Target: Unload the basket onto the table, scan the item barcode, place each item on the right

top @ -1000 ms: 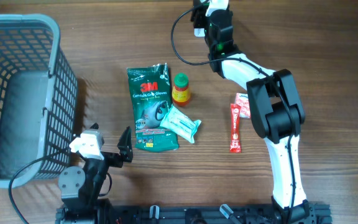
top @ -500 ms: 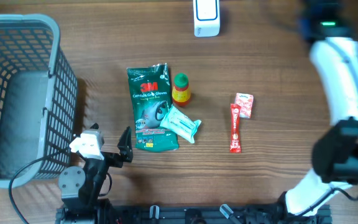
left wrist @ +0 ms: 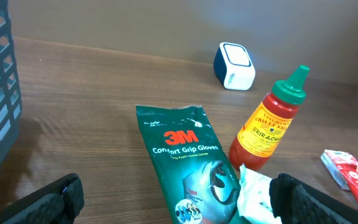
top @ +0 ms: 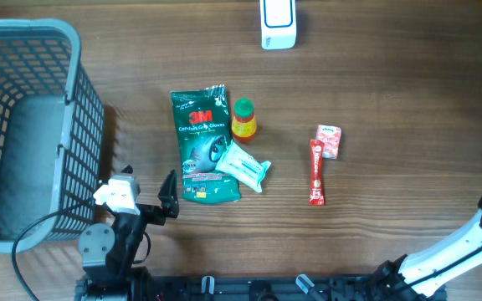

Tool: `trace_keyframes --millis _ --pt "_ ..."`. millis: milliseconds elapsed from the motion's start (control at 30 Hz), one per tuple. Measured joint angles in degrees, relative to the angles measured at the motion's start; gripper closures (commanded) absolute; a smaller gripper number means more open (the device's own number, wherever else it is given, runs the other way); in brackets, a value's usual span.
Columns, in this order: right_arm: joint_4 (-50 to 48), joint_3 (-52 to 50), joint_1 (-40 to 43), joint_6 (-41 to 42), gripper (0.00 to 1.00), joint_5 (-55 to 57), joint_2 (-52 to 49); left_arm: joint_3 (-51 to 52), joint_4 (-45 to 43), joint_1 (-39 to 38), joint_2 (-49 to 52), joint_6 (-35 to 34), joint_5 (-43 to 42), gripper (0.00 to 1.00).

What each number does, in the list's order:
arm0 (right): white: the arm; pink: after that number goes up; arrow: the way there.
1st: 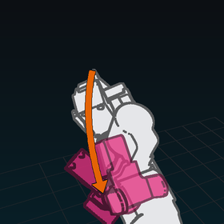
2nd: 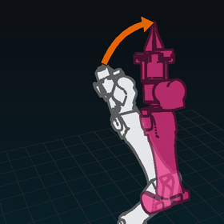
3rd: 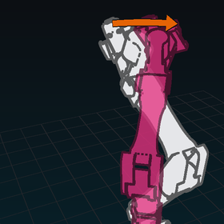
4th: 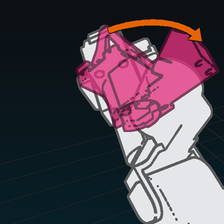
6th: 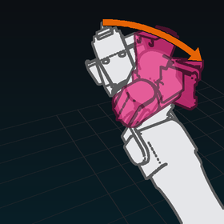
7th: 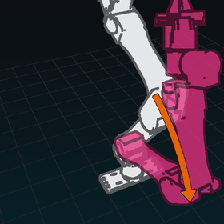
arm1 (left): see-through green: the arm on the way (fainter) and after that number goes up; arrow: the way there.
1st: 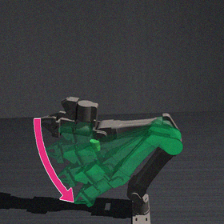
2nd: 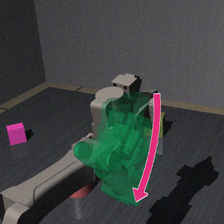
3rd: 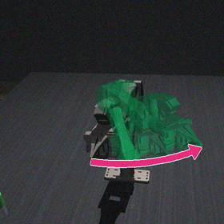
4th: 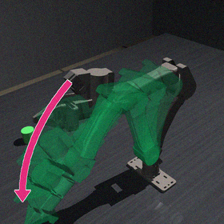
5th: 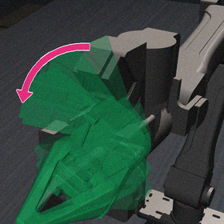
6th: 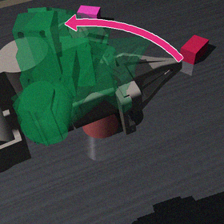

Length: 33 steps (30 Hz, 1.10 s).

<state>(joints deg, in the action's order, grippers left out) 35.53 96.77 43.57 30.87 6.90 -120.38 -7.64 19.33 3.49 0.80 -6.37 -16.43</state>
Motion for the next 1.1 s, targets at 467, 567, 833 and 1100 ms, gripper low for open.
trace_keyframes --millis 467,567,833,1100 --pt "0.1 0.1 2.4 -1.2 0.00 -0.4 -6.1 0.0 0.0 0.0 0.0 0.0 0.0 0.00" --pt "1.0 0.1 2.4 0.4 0.00 -0.2 0.1 0.0 0.0 0.0 0.0 0.0 0.0 0.00" --pt "15.8 0.8 -0.1 9.5 0.00 -9.3 30.0 0.0 0.0 0.0 0.0 0.0 0.0 0.00" --pt "39.3 -1.3 -21.9 -10.4 0.00 -34.1 32.5 0.0 0.0 0.0 0.0 0.0 0.0 0.00"
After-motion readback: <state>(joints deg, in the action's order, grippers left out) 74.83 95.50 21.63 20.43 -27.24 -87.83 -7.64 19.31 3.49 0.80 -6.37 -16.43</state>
